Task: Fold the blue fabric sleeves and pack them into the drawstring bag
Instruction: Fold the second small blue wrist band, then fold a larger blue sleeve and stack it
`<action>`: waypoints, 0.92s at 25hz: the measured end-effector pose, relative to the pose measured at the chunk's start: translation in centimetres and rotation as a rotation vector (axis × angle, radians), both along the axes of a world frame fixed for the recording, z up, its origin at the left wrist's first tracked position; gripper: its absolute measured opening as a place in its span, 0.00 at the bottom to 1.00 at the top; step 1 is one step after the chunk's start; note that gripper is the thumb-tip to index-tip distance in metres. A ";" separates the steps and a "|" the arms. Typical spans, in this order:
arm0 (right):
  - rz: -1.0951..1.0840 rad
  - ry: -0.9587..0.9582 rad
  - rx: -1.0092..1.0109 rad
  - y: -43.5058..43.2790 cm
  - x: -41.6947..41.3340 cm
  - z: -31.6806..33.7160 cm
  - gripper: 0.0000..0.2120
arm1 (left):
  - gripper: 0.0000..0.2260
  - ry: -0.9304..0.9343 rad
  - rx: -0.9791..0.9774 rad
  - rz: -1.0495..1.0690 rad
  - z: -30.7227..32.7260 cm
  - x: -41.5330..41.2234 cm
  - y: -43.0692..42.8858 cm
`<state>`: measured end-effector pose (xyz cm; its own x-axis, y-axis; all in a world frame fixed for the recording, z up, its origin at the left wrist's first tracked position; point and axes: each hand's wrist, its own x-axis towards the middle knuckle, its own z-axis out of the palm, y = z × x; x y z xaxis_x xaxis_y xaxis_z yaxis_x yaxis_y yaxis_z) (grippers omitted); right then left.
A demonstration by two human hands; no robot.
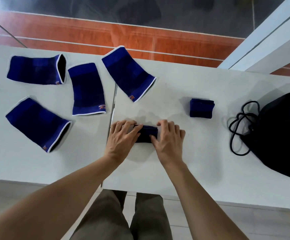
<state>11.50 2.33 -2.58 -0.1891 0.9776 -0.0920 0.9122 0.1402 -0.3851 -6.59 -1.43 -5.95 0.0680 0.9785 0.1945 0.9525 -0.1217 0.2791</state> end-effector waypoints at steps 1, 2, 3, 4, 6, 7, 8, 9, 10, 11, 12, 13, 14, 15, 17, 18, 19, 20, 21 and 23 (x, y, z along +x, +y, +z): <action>0.038 0.009 0.073 -0.6 0.0 0.2 0.17 | 0.12 -0.013 -0.017 0.027 0.0 0.3 0.1; 0.106 0.027 0.128 -1.4 0.1 0.1 0.15 | 0.12 -0.026 -0.031 0.050 0.1 0.7 0.4; 0.171 0.035 0.141 -2.4 0.5 -0.2 0.16 | 0.12 -0.040 -0.043 0.065 0.2 1.1 0.8; 0.211 0.027 0.119 -3.1 0.8 -0.5 0.20 | 0.11 -0.049 -0.048 0.070 0.3 1.7 1.4; 0.197 -0.047 0.058 -3.3 1.7 -1.0 0.29 | 0.10 -0.062 -0.058 0.058 0.6 2.8 3.2; 0.173 -0.091 0.038 -2.7 2.1 -1.0 0.31 | 0.10 -0.065 -0.070 0.046 0.7 3.4 4.3; 0.158 -0.129 0.019 -1.9 2.3 -0.8 0.32 | 0.09 -0.064 -0.089 0.032 0.8 4.0 5.4; 0.152 -0.155 0.005 -0.9 2.5 -0.6 0.33 | 0.09 -0.062 -0.106 0.023 1.0 4.6 6.4; 0.148 -0.172 0.000 0.3 2.6 -0.3 0.32 | 0.09 -0.064 -0.116 0.016 1.2 5.0 7.4; 0.141 -0.183 -0.002 1.4 2.8 -0.1 0.31 | 0.09 -0.071 -0.123 0.013 1.4 5.4 8.2; 0.133 -0.195 -0.001 2.4 3.1 0.0 0.31 | 0.10 -0.082 -0.127 0.018 1.8 5.5 8.8; 0.126 -0.212 0.002 3.2 3.5 0.1 0.31 | 0.11 -0.095 -0.128 0.032 2.0 5.5 9.1; 0.125 -0.232 0.006 3.9 3.9 0.0 0.31 | 0.13 -0.107 -0.129 0.059 2.3 5.2 9.2; 0.132 -0.255 0.007 4.5 4.2 -0.2 0.32 | 0.16 -0.108 -0.145 0.100 2.4 4.7 9.2; 0.139 -0.298 0.005 5.2 4.7 -0.3 0.34 | 0.23 -0.077 -0.252 0.192 2.4 3.1 8.9; 0.133 -0.319 -0.004 5.5 4.9 -0.4 0.35 | 0.26 -0.059 -0.328 0.214 2.3 2.3 8.6; 0.120 -0.342 -0.022 5.8 5.1 -0.4 0.35 | 0.27 -0.038 -0.389 0.211 2.2 1.8 8.2; 0.103 -0.359 -0.040 6.1 5.2 -0.3 0.35 | 0.27 -0.018 -0.416 0.191 2.2 1.5 7.6; 0.089 -0.372 -0.053 6.4 5.2 -0.2 0.35 | 0.27 -0.004 -0.420 0.169 2.2 1.4 7.0; 0.080 -0.388 -0.078 6.5 5.1 0.2 0.34 | 0.26 0.004 -0.418 0.137 2.8 1.6 5.1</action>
